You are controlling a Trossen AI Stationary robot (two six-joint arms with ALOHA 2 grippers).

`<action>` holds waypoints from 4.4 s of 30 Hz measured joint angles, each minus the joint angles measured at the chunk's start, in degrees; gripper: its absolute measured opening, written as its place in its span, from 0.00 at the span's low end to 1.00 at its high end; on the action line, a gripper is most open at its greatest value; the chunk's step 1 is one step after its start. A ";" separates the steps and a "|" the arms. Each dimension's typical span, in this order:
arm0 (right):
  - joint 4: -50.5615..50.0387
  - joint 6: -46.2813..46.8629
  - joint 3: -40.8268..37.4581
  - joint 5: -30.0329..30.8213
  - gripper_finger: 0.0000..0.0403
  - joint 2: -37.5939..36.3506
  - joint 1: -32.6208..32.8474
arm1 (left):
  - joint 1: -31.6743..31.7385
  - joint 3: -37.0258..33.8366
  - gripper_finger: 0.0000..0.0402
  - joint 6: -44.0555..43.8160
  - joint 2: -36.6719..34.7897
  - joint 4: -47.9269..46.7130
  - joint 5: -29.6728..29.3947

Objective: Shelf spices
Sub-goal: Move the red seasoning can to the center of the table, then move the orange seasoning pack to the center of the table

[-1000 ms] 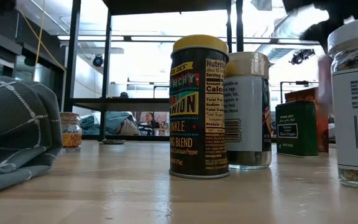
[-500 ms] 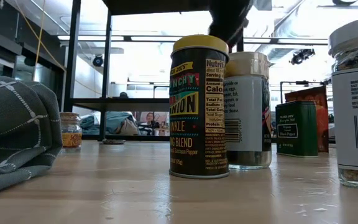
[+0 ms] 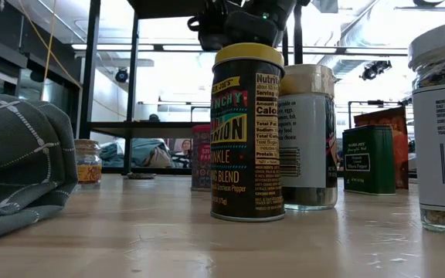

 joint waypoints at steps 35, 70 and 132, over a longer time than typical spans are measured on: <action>-32.35 51.22 -23.99 10.32 0.42 -42.04 5.53 | 0.04 -0.02 0.00 -22.67 8.09 -35.61 3.29; -16.04 53.24 -24.72 14.03 0.01 -42.29 7.69 | -0.26 -0.02 0.00 7.63 -10.74 -14.18 -4.75; 0.33 62.35 -52.70 3.17 0.59 -37.34 2.26 | -0.28 -0.02 0.00 5.92 -21.09 -33.45 -15.50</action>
